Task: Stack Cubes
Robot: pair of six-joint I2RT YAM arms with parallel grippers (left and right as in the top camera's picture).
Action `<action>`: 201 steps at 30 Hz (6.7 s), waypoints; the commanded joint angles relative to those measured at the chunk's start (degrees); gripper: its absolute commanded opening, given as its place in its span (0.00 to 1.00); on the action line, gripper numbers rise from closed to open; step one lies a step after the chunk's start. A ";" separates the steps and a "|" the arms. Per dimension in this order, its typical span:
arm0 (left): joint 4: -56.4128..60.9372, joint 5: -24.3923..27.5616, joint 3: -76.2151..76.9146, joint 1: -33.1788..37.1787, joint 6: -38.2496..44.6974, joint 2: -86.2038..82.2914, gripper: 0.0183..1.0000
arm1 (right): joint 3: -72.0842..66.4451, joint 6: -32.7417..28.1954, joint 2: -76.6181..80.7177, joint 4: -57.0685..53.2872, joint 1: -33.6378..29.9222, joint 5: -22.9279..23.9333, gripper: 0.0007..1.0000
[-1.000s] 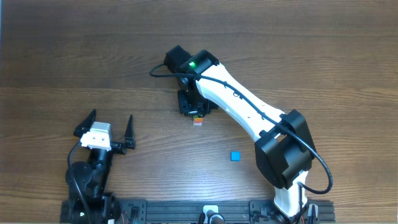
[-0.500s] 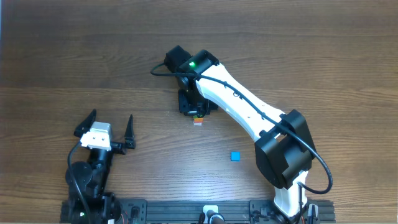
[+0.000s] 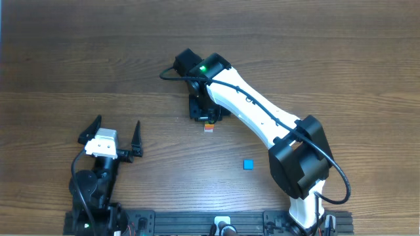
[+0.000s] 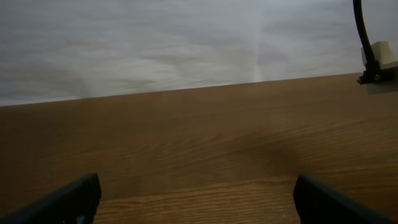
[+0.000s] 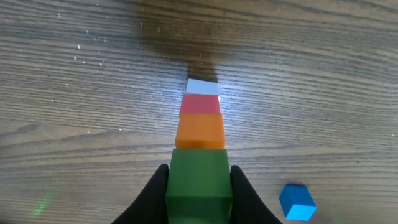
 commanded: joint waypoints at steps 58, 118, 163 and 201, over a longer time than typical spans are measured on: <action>0.15 0.55 -0.44 -0.26 1.01 -0.42 1.00 | -3.41 -2.80 -11.26 -3.87 5.90 1.92 0.99; 0.17 0.55 -0.44 -0.26 1.03 -0.42 1.00 | -59.01 3.82 -30.05 31.50 -1.64 3.30 0.45; 0.15 0.55 -0.44 -0.26 1.03 -0.42 1.00 | -35.76 0.61 -30.03 13.97 -1.64 2.93 0.01; 0.17 0.55 -0.44 -0.26 1.03 -0.42 1.00 | 9.68 -0.44 -0.28 -6.75 0.33 3.48 0.01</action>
